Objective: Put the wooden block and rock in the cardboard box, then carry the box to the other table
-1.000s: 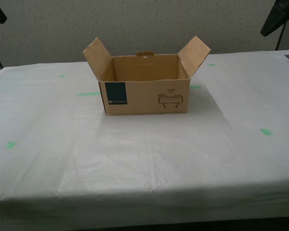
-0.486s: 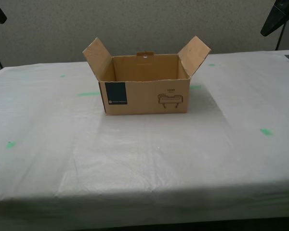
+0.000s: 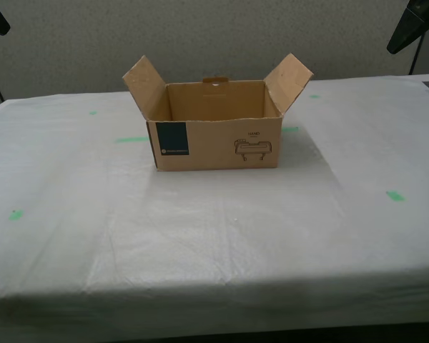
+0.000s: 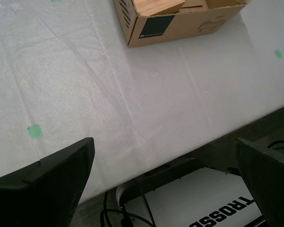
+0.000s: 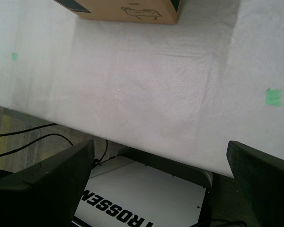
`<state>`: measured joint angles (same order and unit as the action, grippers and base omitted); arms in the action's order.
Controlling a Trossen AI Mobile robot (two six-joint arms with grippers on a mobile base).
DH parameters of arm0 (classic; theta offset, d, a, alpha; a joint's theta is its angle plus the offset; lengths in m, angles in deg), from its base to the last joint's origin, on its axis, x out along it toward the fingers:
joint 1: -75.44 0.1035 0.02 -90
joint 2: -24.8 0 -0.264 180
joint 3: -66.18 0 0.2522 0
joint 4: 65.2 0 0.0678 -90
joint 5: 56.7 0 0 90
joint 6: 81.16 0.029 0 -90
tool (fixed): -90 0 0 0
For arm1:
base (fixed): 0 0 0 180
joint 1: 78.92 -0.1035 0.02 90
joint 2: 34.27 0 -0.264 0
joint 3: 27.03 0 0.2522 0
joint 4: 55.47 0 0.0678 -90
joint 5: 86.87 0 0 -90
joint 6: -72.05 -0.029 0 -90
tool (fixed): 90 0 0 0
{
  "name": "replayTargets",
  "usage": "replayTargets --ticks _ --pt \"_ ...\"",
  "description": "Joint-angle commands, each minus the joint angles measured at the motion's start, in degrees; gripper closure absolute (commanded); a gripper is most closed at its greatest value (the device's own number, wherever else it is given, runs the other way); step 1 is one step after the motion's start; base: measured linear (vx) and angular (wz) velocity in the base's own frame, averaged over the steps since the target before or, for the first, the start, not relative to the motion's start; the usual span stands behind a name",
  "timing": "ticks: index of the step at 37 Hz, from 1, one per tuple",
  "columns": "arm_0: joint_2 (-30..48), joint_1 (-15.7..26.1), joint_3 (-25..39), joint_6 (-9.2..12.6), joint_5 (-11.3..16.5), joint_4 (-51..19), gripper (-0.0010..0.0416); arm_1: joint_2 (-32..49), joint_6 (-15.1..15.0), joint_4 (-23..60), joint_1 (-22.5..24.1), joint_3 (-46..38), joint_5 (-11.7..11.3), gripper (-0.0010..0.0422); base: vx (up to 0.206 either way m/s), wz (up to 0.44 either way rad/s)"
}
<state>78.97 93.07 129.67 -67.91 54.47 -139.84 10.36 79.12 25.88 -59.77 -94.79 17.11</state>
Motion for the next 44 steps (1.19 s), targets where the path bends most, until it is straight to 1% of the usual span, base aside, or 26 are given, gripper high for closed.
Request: replayTargets --ticks 1,44 --pt "0.0 0.0 0.0 0.1 0.0 0.0 0.0016 0.0 0.0 0.0 0.0 -0.1 0.0 0.0014 0.0 0.0" --pt "0.0 0.0 0.0 0.1 0.0 0.0 0.0016 0.0 0.0 0.0 0.0 -0.1 0.0 0.0014 0.0 0.0"
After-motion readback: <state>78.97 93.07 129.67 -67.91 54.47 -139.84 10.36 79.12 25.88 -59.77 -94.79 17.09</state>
